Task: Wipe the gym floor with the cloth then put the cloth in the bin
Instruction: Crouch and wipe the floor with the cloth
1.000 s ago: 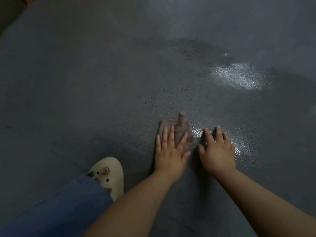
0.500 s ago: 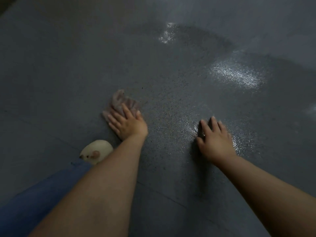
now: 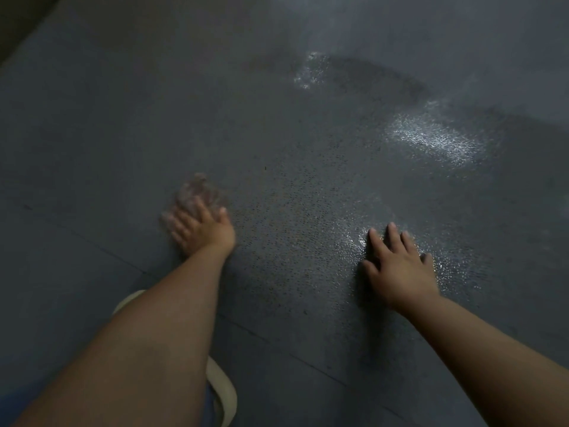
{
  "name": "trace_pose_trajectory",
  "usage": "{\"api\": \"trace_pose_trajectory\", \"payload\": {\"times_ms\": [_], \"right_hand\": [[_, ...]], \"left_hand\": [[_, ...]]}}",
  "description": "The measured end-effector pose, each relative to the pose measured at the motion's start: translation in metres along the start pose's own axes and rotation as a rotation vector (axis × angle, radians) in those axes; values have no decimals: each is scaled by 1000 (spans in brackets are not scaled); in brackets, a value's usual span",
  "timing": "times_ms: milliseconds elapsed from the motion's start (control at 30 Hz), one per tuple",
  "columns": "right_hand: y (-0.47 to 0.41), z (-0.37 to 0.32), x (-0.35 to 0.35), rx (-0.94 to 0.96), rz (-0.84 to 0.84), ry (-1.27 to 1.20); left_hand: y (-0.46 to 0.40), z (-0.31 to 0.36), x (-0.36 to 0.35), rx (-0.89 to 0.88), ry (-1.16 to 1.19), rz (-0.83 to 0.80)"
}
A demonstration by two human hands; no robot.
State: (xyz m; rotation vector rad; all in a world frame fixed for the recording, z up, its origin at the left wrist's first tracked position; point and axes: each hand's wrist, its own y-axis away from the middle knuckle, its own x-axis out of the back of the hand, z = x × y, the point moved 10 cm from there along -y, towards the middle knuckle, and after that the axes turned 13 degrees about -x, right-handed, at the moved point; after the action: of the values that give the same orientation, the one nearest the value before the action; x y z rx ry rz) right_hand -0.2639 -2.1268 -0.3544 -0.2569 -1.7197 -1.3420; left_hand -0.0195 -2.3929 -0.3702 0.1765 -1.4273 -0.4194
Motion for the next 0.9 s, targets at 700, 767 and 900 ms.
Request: {"api": "trace_pose_trajectory", "payload": {"times_ms": [700, 767, 900], "right_hand": [[3, 1, 8, 56, 116, 7], [2, 4, 9, 76, 134, 19], [-1, 7, 10, 101, 154, -6]], "left_hand": [[66, 135, -53, -865, -476, -238], [24, 116, -27, -618, -333, -189], [1, 106, -15, -362, -180, -173]]}}
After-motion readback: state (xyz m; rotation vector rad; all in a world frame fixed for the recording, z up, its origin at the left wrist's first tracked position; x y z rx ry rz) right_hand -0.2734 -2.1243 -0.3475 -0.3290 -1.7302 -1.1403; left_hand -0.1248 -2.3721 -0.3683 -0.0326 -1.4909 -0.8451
